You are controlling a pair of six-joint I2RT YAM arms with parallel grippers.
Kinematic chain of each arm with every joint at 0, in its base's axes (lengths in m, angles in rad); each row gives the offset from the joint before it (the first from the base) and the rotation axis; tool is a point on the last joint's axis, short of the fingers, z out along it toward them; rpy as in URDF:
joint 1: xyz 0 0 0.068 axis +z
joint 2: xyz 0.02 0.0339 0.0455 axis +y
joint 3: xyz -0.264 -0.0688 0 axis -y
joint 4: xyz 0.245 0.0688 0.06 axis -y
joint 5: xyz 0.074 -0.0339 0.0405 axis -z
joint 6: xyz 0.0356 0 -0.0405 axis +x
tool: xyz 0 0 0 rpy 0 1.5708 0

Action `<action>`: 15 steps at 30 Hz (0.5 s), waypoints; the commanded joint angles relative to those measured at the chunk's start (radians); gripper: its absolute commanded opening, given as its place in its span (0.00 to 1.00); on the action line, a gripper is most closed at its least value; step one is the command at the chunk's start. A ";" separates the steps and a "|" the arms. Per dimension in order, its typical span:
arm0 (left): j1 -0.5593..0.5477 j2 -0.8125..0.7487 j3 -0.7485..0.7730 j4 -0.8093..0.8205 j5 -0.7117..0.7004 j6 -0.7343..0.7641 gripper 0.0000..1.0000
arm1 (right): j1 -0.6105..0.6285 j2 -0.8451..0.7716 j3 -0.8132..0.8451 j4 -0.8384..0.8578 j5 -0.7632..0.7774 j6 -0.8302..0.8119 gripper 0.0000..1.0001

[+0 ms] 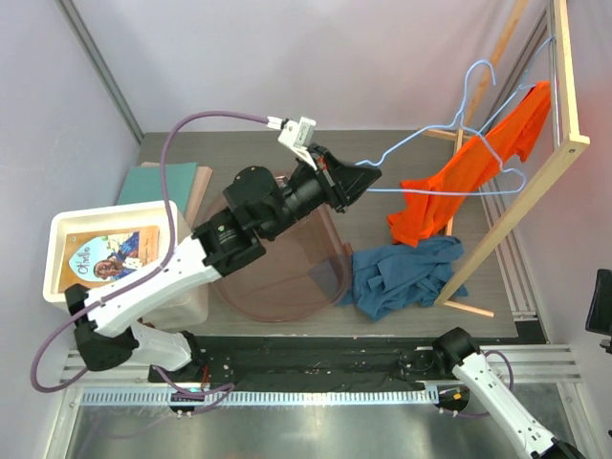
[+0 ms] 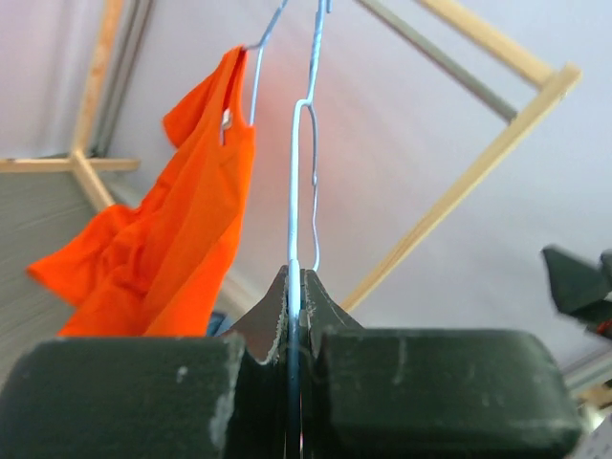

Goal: Remove the t-shirt from the hanger

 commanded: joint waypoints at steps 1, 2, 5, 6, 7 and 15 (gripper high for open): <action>0.074 0.097 0.059 0.278 0.178 -0.230 0.00 | 0.000 -0.027 -0.025 0.036 -0.005 -0.014 0.82; 0.094 0.118 0.069 0.305 0.208 -0.302 0.00 | 0.000 -0.027 -0.025 0.037 -0.007 -0.014 0.83; 0.108 0.195 0.104 0.393 0.271 -0.375 0.00 | 0.000 -0.025 -0.021 0.037 -0.014 -0.031 0.83; 0.108 0.218 0.119 0.401 0.280 -0.391 0.00 | 0.000 -0.025 -0.017 0.037 -0.014 -0.033 0.83; 0.107 0.224 0.124 0.413 0.281 -0.399 0.00 | 0.000 -0.025 -0.014 0.039 -0.014 -0.034 0.82; 0.107 0.247 0.112 0.493 0.300 -0.454 0.00 | 0.000 -0.019 -0.011 0.039 -0.037 -0.048 0.83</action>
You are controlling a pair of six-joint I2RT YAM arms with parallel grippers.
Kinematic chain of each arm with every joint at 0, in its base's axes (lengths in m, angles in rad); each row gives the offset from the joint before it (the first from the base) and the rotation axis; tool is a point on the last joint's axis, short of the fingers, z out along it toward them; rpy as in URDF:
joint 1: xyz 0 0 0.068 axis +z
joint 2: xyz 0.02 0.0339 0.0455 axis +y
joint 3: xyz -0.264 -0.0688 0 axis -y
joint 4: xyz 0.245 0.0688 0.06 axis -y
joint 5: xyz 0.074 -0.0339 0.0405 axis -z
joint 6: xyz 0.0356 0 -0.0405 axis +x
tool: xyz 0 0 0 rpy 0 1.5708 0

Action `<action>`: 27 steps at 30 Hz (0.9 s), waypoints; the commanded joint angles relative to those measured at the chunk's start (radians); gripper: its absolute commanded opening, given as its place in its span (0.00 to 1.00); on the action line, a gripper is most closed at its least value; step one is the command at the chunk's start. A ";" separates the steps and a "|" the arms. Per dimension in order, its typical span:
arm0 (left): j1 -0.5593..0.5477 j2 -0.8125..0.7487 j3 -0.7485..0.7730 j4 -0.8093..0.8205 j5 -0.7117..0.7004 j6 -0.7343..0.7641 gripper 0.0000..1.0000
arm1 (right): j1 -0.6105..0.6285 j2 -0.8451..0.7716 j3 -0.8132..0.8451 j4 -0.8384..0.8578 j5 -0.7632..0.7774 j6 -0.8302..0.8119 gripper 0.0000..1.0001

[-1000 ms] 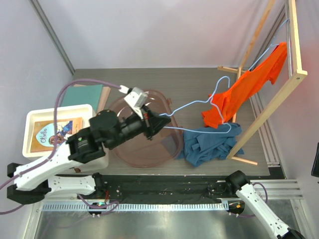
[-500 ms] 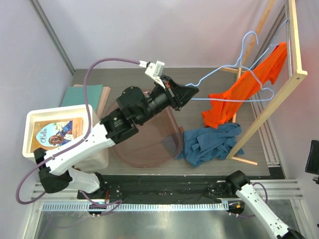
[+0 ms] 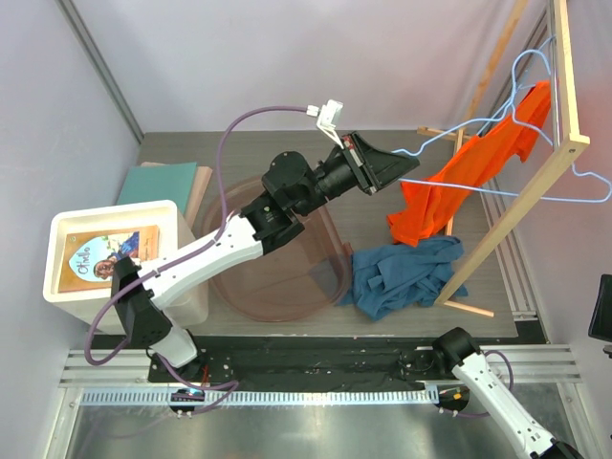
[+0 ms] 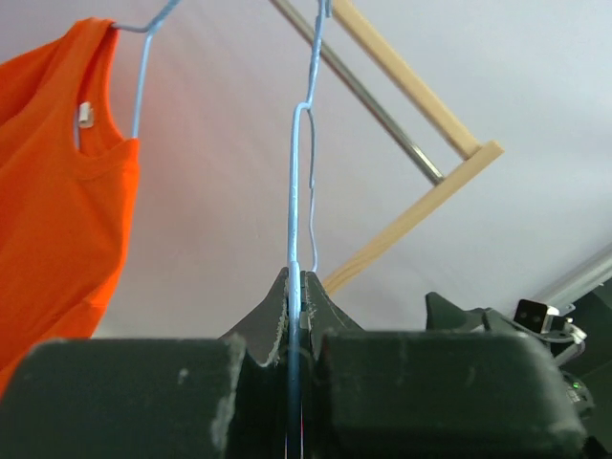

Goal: Remove the t-shirt from the hanger

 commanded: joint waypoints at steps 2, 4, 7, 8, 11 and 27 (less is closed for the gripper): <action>0.000 -0.021 0.035 0.170 0.039 -0.076 0.00 | 0.000 0.003 -0.006 0.028 -0.022 -0.017 0.83; 0.000 -0.016 0.038 0.177 0.050 -0.098 0.00 | 0.000 0.001 -0.009 0.028 -0.025 -0.013 0.83; -0.002 -0.005 0.040 0.186 0.059 -0.111 0.00 | 0.000 0.001 -0.004 0.026 -0.028 -0.013 0.83; -0.002 -0.004 0.037 0.187 0.062 -0.119 0.00 | 0.000 0.003 -0.003 0.024 -0.025 -0.014 0.83; 0.000 -0.004 0.028 0.187 0.051 -0.133 0.00 | 0.000 0.003 0.004 0.023 -0.029 -0.016 0.83; -0.005 -0.034 -0.026 0.109 -0.041 -0.208 0.00 | 0.000 0.003 -0.006 0.020 -0.032 -0.014 0.83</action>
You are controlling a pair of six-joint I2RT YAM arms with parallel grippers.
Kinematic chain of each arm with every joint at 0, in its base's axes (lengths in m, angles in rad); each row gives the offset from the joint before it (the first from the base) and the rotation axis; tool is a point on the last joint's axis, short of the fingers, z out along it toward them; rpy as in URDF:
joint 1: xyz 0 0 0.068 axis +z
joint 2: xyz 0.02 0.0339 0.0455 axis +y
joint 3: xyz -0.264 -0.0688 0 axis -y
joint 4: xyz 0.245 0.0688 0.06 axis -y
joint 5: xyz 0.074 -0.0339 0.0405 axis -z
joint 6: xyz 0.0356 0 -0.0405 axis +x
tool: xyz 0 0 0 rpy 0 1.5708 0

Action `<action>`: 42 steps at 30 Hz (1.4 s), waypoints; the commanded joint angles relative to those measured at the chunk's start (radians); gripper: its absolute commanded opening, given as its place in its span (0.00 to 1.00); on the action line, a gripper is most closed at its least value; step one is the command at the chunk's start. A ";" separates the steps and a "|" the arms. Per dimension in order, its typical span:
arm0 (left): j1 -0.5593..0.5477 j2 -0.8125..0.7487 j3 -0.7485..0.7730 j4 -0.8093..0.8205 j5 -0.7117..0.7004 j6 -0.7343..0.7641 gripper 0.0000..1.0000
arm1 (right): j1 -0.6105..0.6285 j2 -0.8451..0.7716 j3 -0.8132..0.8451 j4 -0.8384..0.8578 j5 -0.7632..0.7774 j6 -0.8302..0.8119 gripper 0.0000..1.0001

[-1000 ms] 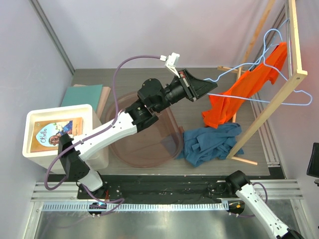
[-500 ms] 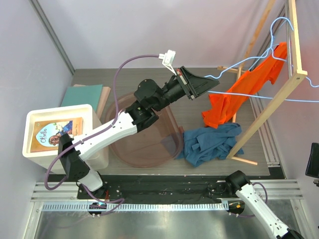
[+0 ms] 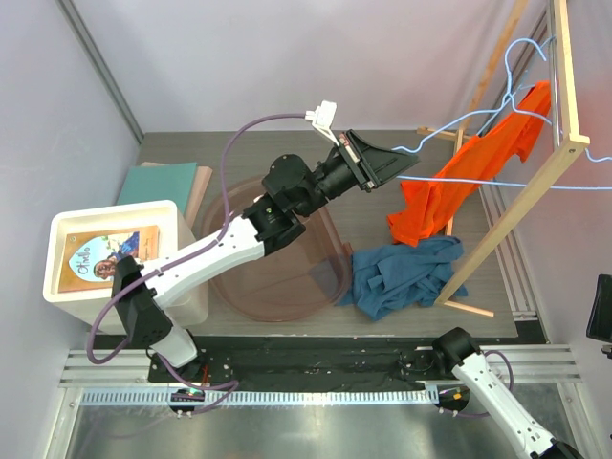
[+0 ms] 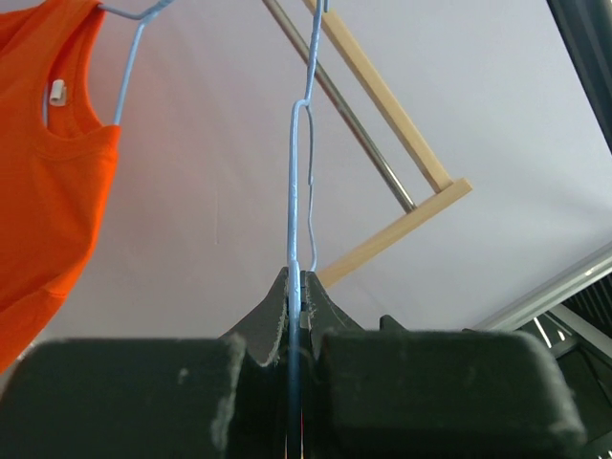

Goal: Remove the t-shirt from the hanger

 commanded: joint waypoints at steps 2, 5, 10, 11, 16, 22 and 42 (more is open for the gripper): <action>-0.006 -0.033 0.011 -0.022 -0.018 -0.019 0.00 | 0.000 0.005 -0.006 0.018 -0.014 -0.013 0.83; -0.004 -0.022 0.006 0.035 0.011 -0.027 0.00 | -0.002 0.005 -0.011 0.018 -0.014 -0.013 0.83; -0.006 -0.005 0.013 0.084 0.074 -0.028 0.00 | 0.000 0.002 -0.020 0.018 -0.014 -0.005 0.83; -0.007 -0.005 0.017 0.085 0.082 -0.035 0.00 | -0.002 0.001 -0.022 0.020 -0.016 -0.005 0.83; -0.013 0.019 0.039 0.078 0.108 -0.051 0.00 | -0.002 0.005 -0.017 0.018 -0.016 -0.008 0.82; -0.021 0.015 0.028 0.064 0.103 -0.053 0.00 | 0.000 0.003 -0.016 0.020 -0.017 -0.008 0.83; -0.040 -0.048 -0.079 0.044 0.129 -0.085 0.00 | 0.001 0.001 -0.019 0.018 -0.017 -0.004 0.83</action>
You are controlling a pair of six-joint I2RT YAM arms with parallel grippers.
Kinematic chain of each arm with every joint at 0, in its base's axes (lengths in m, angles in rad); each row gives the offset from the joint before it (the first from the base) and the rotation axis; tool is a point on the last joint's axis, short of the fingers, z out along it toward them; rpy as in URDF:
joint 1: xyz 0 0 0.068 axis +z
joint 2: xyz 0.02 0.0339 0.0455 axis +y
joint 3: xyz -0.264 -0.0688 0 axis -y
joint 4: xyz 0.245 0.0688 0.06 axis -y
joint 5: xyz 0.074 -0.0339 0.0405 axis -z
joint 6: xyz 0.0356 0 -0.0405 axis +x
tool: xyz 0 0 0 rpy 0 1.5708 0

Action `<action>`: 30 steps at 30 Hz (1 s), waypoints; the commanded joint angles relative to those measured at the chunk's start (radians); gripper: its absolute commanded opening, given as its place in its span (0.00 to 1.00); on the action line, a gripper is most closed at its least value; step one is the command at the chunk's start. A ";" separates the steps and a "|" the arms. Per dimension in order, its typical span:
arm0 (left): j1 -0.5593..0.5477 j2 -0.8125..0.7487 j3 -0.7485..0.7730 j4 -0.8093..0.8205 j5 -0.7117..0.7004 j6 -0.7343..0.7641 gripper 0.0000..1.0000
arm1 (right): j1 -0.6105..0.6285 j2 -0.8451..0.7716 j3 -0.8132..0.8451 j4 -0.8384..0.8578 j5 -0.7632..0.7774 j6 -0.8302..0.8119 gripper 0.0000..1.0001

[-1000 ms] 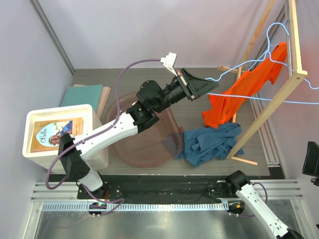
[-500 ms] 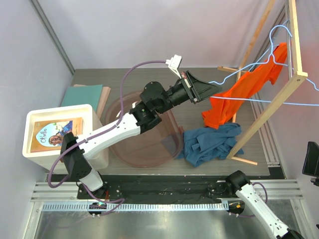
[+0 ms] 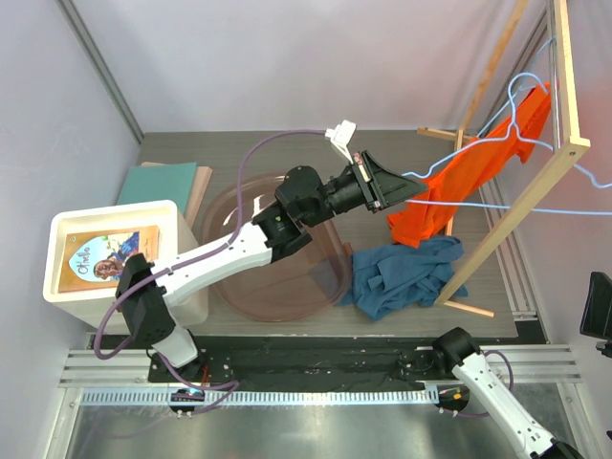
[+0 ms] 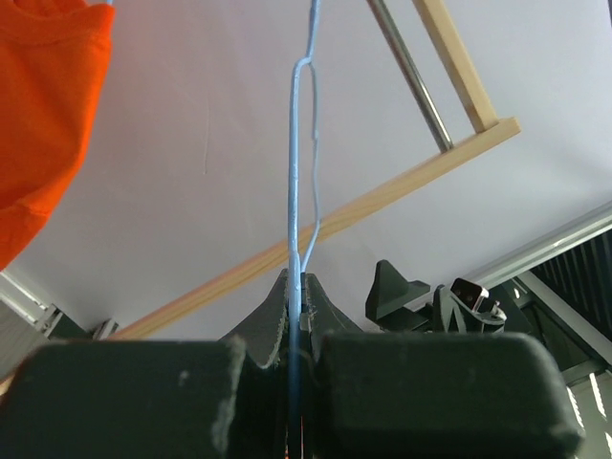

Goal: Remove the t-shirt from the hanger

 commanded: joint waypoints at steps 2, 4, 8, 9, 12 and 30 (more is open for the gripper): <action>-0.008 -0.071 -0.022 0.063 0.046 -0.006 0.00 | 0.001 0.001 -0.004 0.019 -0.012 -0.002 0.83; -0.008 -0.064 -0.019 0.089 0.065 -0.004 0.00 | 0.000 0.001 -0.005 0.021 -0.013 -0.001 0.83; -0.007 -0.068 -0.030 0.109 0.048 -0.009 0.00 | 0.000 -0.002 -0.004 0.019 -0.012 0.004 0.83; -0.007 -0.071 -0.031 0.112 0.039 -0.010 0.00 | 0.001 0.001 -0.004 0.019 -0.013 0.004 0.82; -0.007 -0.070 -0.004 0.100 0.011 -0.010 0.00 | 0.000 0.000 -0.002 0.019 -0.015 0.005 0.83; -0.027 -0.033 0.044 0.085 0.032 -0.030 0.00 | 0.001 -0.002 -0.008 0.018 -0.017 0.005 0.82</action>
